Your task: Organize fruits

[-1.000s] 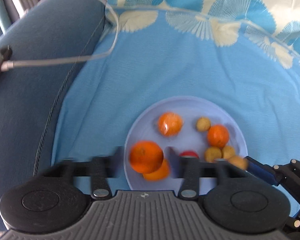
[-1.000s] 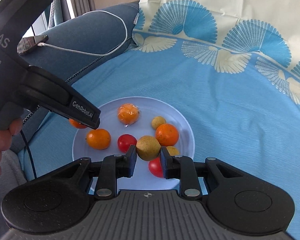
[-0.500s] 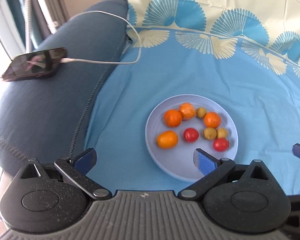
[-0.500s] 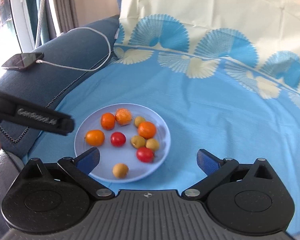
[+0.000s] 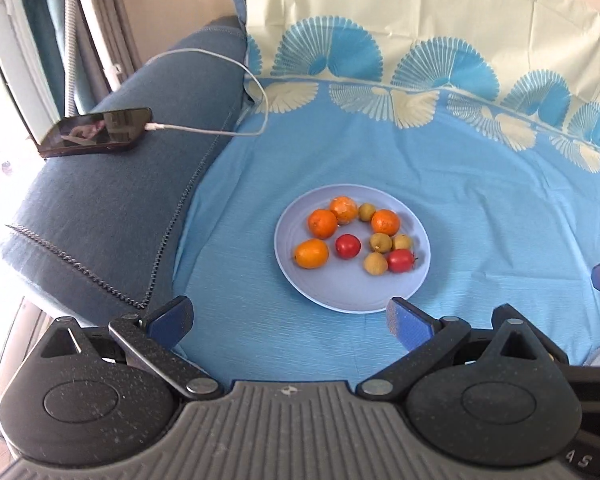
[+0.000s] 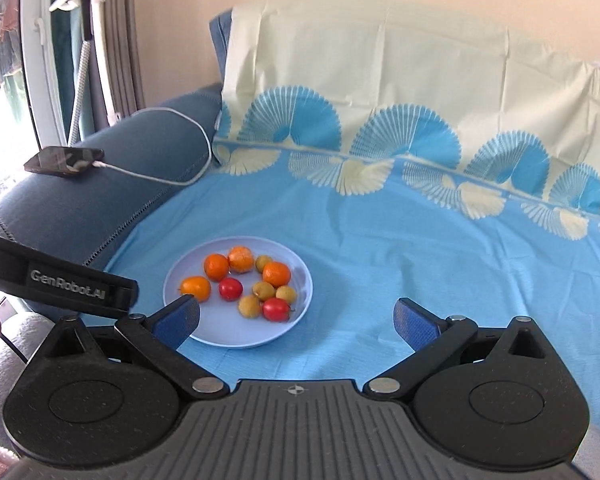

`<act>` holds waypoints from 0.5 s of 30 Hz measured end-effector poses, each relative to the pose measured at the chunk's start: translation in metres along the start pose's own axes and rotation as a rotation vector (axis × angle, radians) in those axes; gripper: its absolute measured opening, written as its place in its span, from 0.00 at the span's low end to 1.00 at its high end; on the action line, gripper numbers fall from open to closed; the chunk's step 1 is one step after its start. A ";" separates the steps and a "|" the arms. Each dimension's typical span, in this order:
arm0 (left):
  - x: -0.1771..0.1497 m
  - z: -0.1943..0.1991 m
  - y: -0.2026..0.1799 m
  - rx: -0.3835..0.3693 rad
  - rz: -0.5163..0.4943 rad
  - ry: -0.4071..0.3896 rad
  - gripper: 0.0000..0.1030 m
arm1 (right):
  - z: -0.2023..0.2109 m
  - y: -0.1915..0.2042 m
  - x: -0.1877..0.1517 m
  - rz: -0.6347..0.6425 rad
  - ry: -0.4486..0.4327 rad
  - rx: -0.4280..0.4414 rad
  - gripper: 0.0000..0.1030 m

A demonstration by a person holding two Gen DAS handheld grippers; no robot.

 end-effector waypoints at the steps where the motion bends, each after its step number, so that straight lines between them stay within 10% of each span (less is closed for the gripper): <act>1: -0.002 0.004 0.000 0.010 0.006 -0.010 1.00 | 0.004 0.001 -0.002 0.006 -0.009 -0.003 0.99; 15: -0.018 0.017 -0.002 0.029 -0.009 -0.003 1.00 | 0.034 0.002 -0.011 0.033 -0.060 -0.005 0.99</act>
Point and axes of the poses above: each gripper's, at about its wrist camera, not at the fingertips, and z roughly against the way its jaws point, y to its left, x to its top, the point moved 3 cm from there along -z, roughly the way its jaws point, and after that the axes turned 9 degrees about y, right-handed, at the moved point
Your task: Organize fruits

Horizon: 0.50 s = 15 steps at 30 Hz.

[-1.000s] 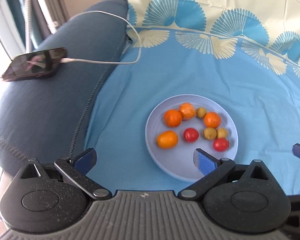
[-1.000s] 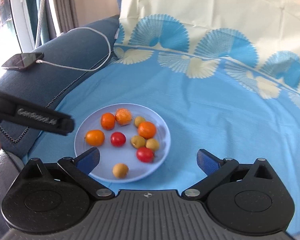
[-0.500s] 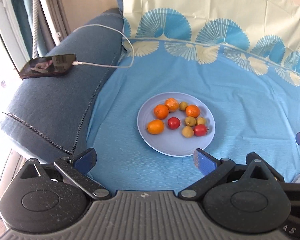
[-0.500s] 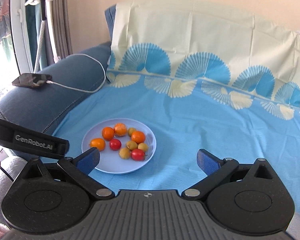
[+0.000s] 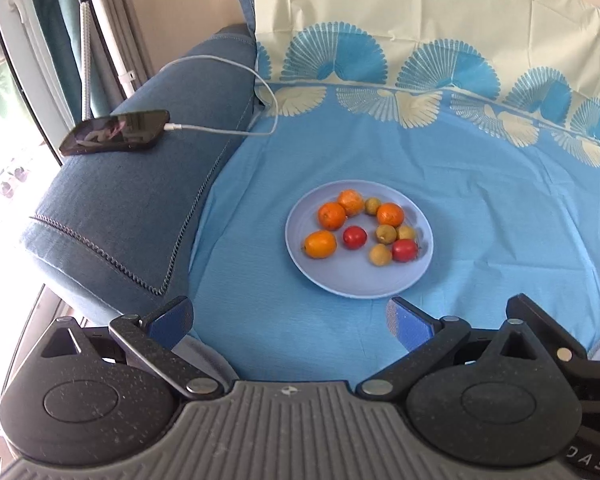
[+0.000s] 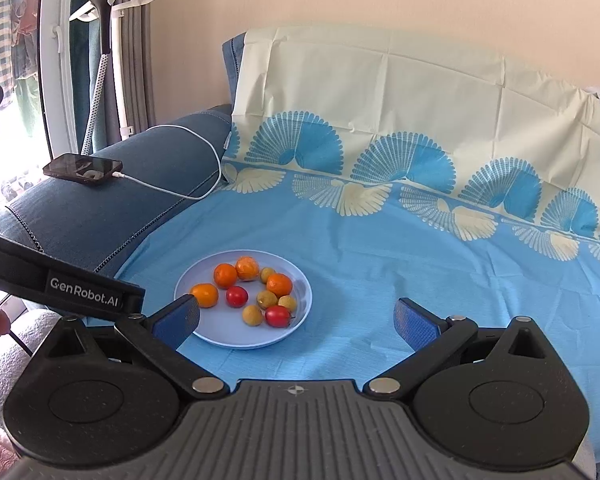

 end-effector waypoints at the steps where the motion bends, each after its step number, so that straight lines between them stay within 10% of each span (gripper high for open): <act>1: 0.000 -0.001 0.000 -0.001 -0.001 0.003 1.00 | 0.001 0.000 0.000 0.002 0.000 0.001 0.99; 15: 0.001 -0.003 -0.001 0.029 -0.007 0.014 1.00 | -0.001 0.000 -0.002 0.001 -0.002 -0.015 0.99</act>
Point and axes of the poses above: each gripper's, at about its wrist camera, not at the fingertips, and z roughly against the way its jaws point, y to its left, x to its top, the point moved 3 cm from there along -z, roughly the way its jaws point, and after that the axes turned 9 degrees about y, right-handed, at the moved point
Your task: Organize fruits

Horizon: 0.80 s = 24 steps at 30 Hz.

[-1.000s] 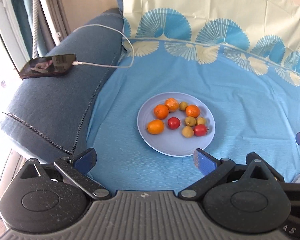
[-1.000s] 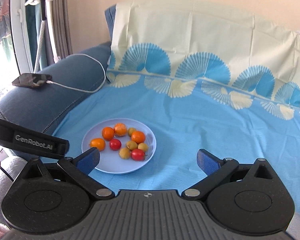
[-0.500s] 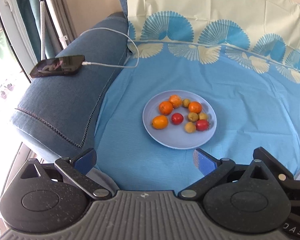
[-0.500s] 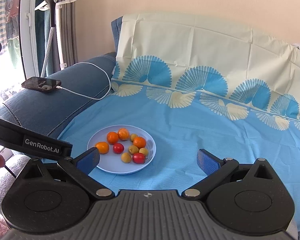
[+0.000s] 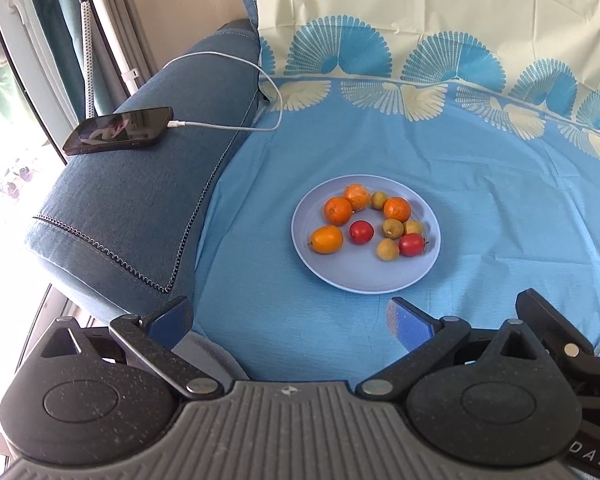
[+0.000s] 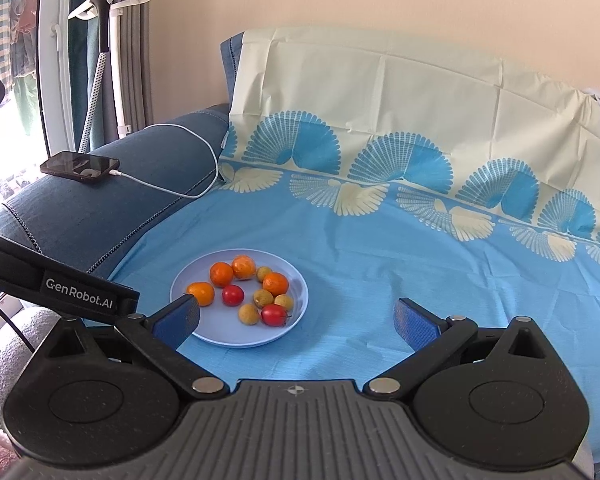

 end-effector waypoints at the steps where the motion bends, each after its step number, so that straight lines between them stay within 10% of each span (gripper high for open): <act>1: 0.000 0.000 0.000 0.002 -0.001 0.001 1.00 | 0.000 0.000 0.000 -0.001 -0.001 -0.001 0.99; 24: 0.001 -0.003 0.002 0.011 -0.004 0.008 1.00 | -0.005 -0.001 0.000 0.004 0.011 0.005 0.99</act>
Point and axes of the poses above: each gripper's, at about its wrist camera, not at the fingertips, and z roughly against the way its jaws point, y to its left, x to its top, the point moved 3 cm from there along -z, roughly the way its jaws point, and after that the axes turned 9 degrees about y, right-handed, at the moved point
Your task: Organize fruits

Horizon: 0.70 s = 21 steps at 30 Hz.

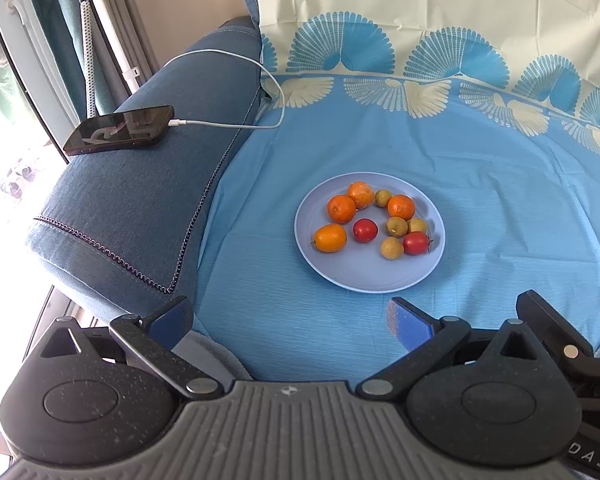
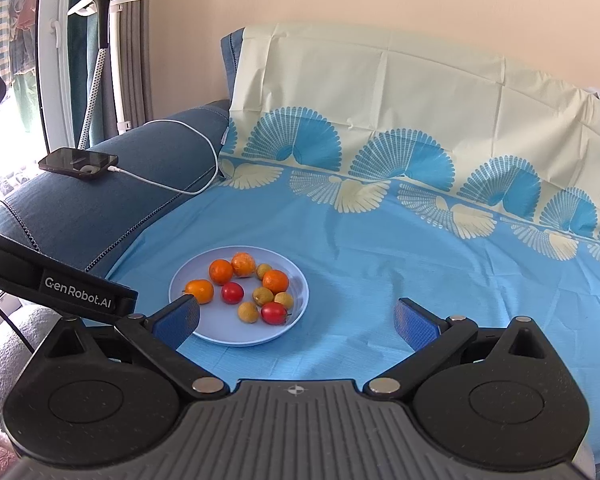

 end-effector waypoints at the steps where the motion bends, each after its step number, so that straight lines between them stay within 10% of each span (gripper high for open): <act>1: 0.000 0.000 0.000 0.000 0.001 0.000 1.00 | 0.000 0.000 0.000 0.000 0.000 0.000 0.99; 21: 0.001 -0.002 0.001 0.007 0.000 0.004 1.00 | -0.003 -0.001 0.000 -0.004 0.006 -0.002 0.99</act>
Point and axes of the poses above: each gripper's, at about its wrist camera, not at the fingertips, and z roughly against the way its jaws point, y to its left, x to its top, the point moved 3 cm from there along -z, roughly the way its jaws point, and after that the axes turned 9 degrees about y, right-handed, at the moved point
